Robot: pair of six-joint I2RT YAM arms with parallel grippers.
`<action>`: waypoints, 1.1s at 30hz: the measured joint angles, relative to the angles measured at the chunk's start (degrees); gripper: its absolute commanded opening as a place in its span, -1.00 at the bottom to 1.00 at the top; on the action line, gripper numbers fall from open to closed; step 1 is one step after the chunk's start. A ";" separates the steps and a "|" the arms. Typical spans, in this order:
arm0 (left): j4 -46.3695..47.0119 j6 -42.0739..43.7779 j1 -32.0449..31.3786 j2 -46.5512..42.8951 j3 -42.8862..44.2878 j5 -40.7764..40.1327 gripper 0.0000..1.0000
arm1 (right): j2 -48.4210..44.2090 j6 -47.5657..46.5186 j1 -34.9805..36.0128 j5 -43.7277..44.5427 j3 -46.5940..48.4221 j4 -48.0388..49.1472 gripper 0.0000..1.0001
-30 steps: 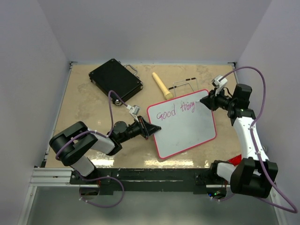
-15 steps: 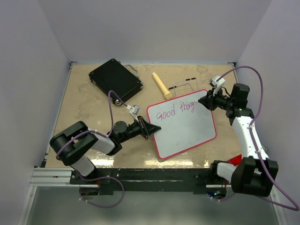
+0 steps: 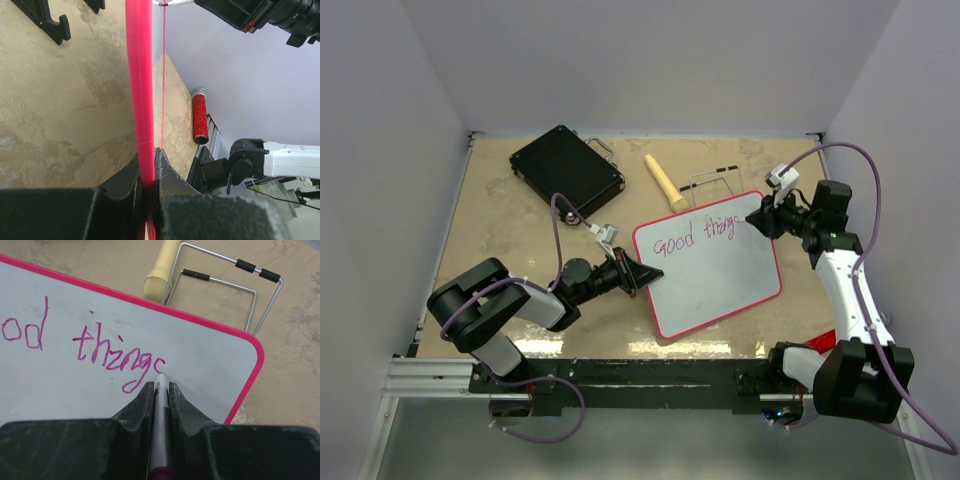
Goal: Write a sentence on the whiteboard
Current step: Write on the whiteboard with the whiteboard marker without the cap.
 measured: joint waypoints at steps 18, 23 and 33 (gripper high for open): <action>0.07 -0.39 0.09 0.11 0.00 0.00 -1.00 | 0.63 -4.79 1.33 -1.86 1.97 -7.28 -1.00; 0.24 0.00 0.09 0.11 0.00 0.09 -1.00 | -4.24 -5.60 1.31 -1.95 10.56 -11.32 -1.00; 0.48 -0.04 0.09 0.42 0.00 -0.04 -1.00 | -10.10 -8.46 1.36 -11.34 8.96 -12.98 -1.00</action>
